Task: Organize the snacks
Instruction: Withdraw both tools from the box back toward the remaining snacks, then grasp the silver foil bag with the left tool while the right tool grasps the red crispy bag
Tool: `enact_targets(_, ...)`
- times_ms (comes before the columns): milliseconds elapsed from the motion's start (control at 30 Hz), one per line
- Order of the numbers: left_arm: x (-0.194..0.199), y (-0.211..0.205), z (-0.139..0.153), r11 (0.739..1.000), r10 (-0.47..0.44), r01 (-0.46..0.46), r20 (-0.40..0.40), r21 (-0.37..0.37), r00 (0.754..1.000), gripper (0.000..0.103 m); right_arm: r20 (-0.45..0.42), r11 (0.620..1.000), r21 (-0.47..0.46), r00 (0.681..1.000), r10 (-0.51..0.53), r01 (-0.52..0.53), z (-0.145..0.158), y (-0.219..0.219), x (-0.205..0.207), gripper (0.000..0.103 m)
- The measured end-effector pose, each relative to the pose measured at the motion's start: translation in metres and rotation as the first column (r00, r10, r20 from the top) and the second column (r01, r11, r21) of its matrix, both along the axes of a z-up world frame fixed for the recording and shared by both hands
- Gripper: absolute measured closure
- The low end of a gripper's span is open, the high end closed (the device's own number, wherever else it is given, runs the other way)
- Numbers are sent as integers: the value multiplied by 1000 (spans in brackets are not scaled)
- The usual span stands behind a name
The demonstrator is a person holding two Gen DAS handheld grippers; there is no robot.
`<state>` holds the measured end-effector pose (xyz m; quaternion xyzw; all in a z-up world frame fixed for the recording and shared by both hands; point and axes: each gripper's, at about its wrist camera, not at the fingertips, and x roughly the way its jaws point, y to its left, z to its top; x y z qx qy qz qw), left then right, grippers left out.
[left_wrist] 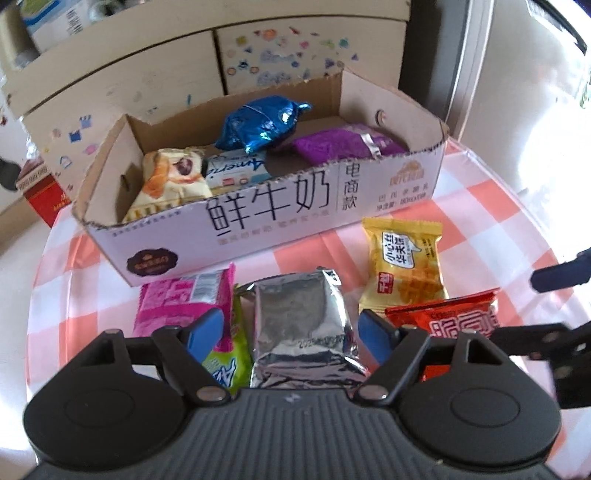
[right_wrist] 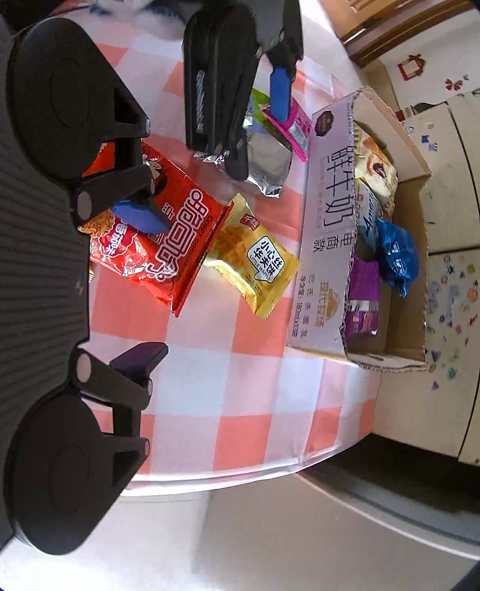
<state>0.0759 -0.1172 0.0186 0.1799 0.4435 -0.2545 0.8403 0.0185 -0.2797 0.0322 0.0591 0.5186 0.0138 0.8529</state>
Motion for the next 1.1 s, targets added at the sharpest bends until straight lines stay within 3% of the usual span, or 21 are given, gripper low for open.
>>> enact_targets(167, 1, -3, -11, 1000, -2, 2, 8, 26, 1000, 30, -3, 995, 90, 999, -51, 51, 2, -11, 0, 21)
enact_targets(233, 0, 0, -9, 1000, -11, 11, 9, 15, 1000, 43, -6, 991, 116, 998, -68, 68, 2, -13, 2, 19)
enact_targets(300, -3, 6, -6, 1000, -21, 21, 4, 17, 1000, 46, -10, 989, 129, 997, -75, 76, 2, -12, 3, 16)
enact_targets(633, -39, 48, 5, 997, -70, 70, -18, 45, 997, 46, -68, 984, 165, 996, -57, 67, -8, 10, 15, 9)
enact_targets(833, -46, 60, -1, 993, -66, 65, 10, 97, 998, 45, -100, 993, 112, 995, -28, 39, -18, 30, 25, 8)
enact_targets(900, -46, 61, -2, 993, -71, 70, 9, 94, 997, 42, -102, 996, 88, 995, -14, 23, -21, 36, 28, 8)
enact_targets(1000, -43, 58, -5, 993, -85, 85, -4, 85, 996, 27, -88, 999, 40, 996, 23, -20, -23, 42, 30, 10)
enact_targets(1100, -42, 52, -8, 991, -90, 89, 5, 98, 996, 26, -73, 997, 7, 995, 72, -71, -23, 46, 29, 15)
